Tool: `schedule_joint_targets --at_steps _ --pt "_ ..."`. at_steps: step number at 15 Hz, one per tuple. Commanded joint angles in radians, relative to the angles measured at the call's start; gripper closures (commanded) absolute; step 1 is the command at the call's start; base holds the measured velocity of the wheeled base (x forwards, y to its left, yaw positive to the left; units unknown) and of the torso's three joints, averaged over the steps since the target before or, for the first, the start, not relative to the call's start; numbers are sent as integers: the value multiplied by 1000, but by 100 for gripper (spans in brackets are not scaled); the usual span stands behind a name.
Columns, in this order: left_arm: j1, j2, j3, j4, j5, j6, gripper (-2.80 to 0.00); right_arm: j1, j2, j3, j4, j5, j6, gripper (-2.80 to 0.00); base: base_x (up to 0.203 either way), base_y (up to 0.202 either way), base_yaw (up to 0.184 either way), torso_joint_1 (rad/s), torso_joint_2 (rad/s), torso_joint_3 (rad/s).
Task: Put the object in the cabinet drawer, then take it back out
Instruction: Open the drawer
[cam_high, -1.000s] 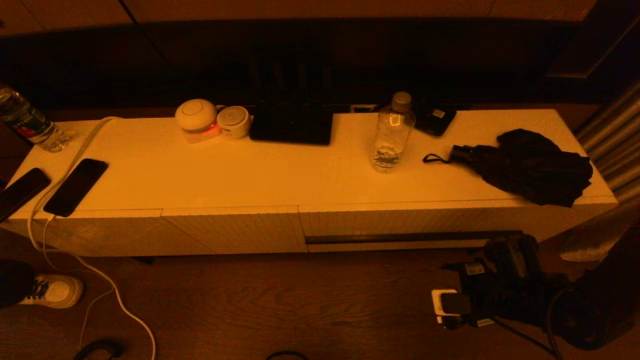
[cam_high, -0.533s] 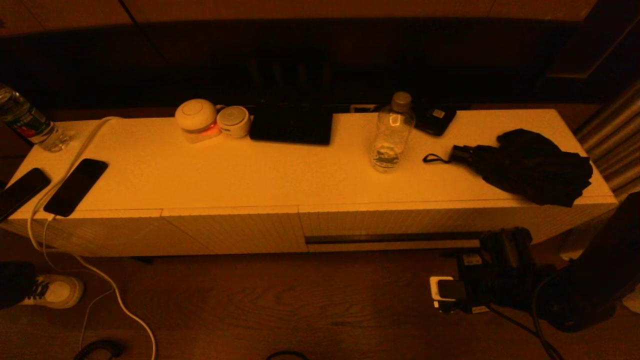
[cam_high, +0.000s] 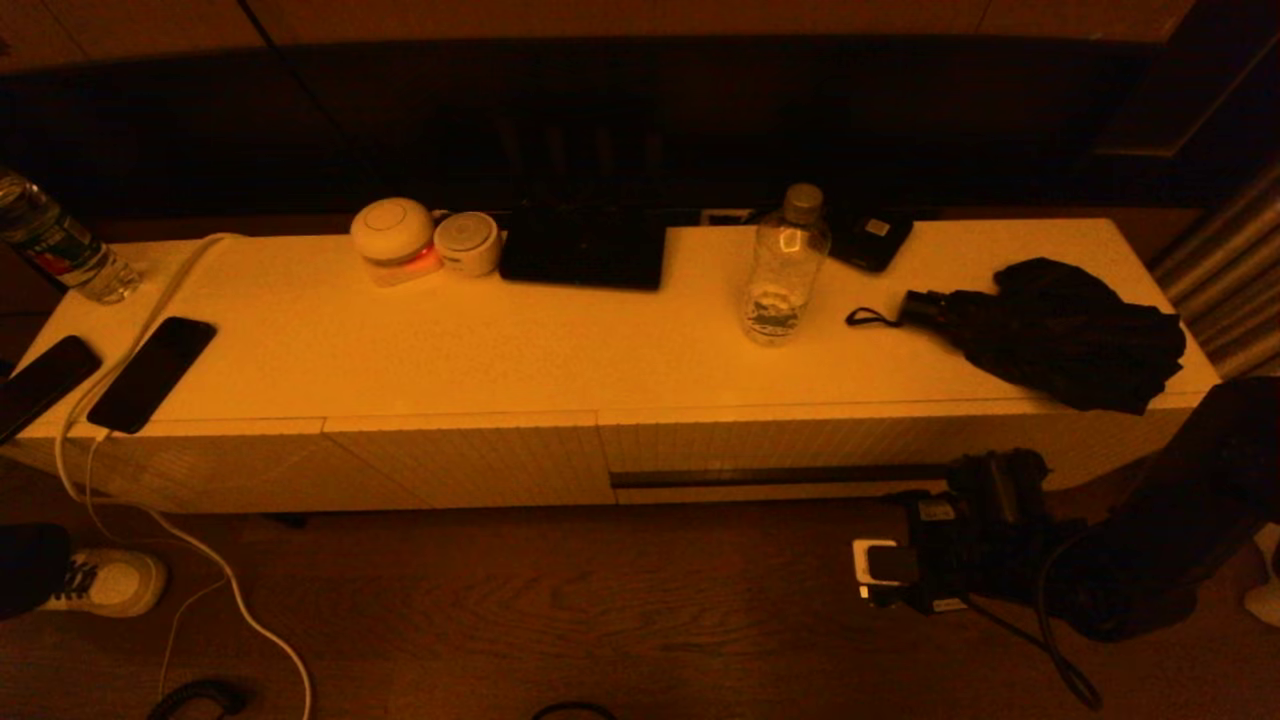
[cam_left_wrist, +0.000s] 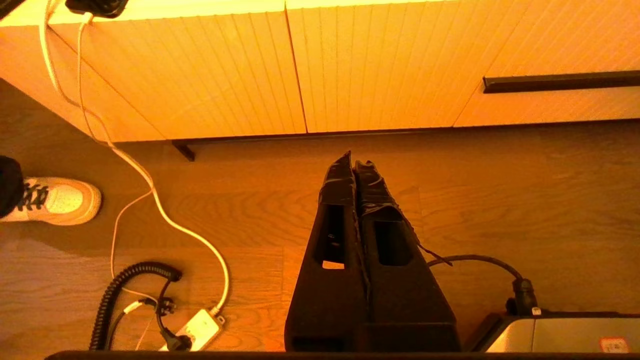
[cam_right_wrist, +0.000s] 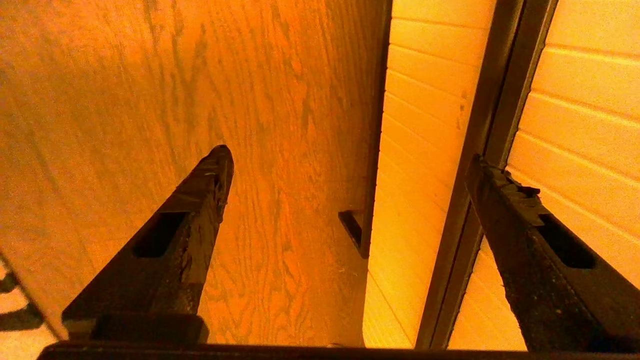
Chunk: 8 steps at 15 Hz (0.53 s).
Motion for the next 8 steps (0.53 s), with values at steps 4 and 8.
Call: schedule_joint_targets --at_steps 4,8 --pt "0 0 0 0 0 0 0 -3 41 -38 -12 6 -4 -280 0 0 0 0 0 0" --pt "0 0 0 0 0 0 0 -3 56 -74 -15 6 -2 -280 0 0 0 0 0 0"
